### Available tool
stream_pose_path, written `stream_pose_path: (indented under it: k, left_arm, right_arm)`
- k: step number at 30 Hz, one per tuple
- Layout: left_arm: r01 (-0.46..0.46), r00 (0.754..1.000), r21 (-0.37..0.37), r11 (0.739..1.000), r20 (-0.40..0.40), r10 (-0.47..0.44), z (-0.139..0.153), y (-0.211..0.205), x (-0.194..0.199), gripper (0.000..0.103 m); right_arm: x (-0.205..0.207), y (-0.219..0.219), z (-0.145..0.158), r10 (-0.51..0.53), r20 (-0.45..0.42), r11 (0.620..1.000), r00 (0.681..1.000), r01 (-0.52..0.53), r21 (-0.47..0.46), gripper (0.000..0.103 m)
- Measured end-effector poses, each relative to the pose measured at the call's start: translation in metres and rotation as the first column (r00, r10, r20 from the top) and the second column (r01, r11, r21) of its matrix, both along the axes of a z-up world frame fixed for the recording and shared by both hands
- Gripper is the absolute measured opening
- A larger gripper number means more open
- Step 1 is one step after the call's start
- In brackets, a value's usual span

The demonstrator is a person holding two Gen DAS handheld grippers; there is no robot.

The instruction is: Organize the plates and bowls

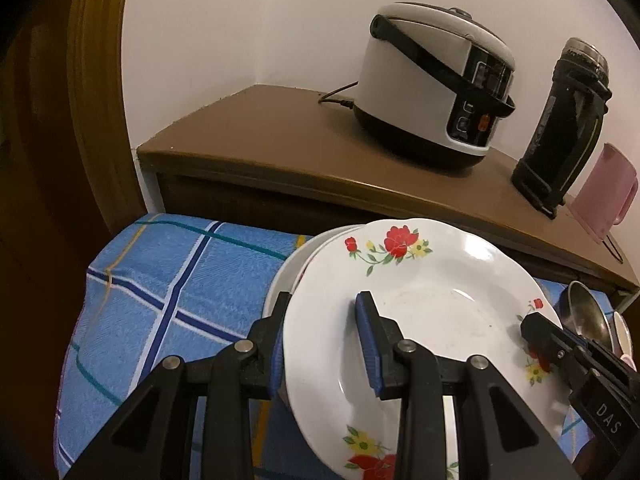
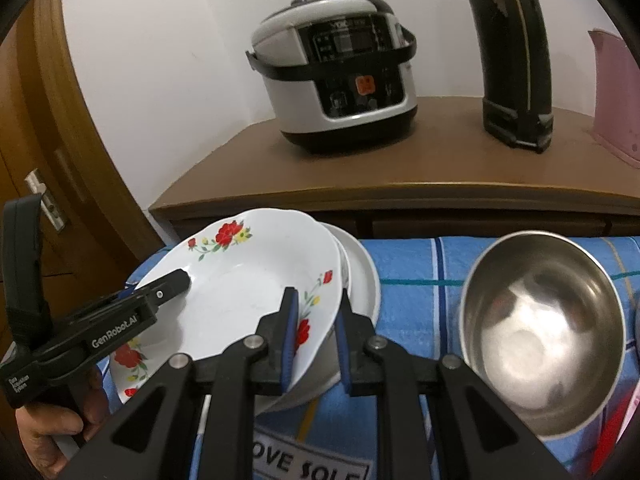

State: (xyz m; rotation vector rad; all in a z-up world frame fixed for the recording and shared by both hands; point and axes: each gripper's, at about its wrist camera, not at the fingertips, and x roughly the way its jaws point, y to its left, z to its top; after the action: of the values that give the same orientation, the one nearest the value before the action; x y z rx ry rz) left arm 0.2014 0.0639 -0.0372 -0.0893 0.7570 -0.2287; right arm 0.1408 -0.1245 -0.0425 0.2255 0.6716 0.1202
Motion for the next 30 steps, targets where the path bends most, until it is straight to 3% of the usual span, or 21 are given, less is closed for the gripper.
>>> stream_pose_path:
  k: [14, 21, 30]
  left_arm:
    - [-0.045, 0.998, 0.019, 0.999, -0.043, 0.045, -0.014, -0.001, 0.014, 0.037]
    - [-0.06, 0.998, 0.062, 0.996, -0.016, 0.061, -0.014, -0.004, 0.014, 0.037]
    - [-0.069, 0.998, 0.108, 0.992, 0.014, 0.067, -0.015, -0.008, 0.012, 0.037]
  right_arm:
    - [0.012, 0.003, -0.015, 0.009, -0.001, 1.0, 1.0, -0.009, 0.008, 0.018]
    - [0.013, 0.008, -0.016, 0.006, 0.024, 1.0, 1.0, -0.005, -0.026, 0.018]
    - [0.015, 0.005, -0.017, 0.004, 0.022, 1.0, 1.0, -0.004, 0.014, 0.019]
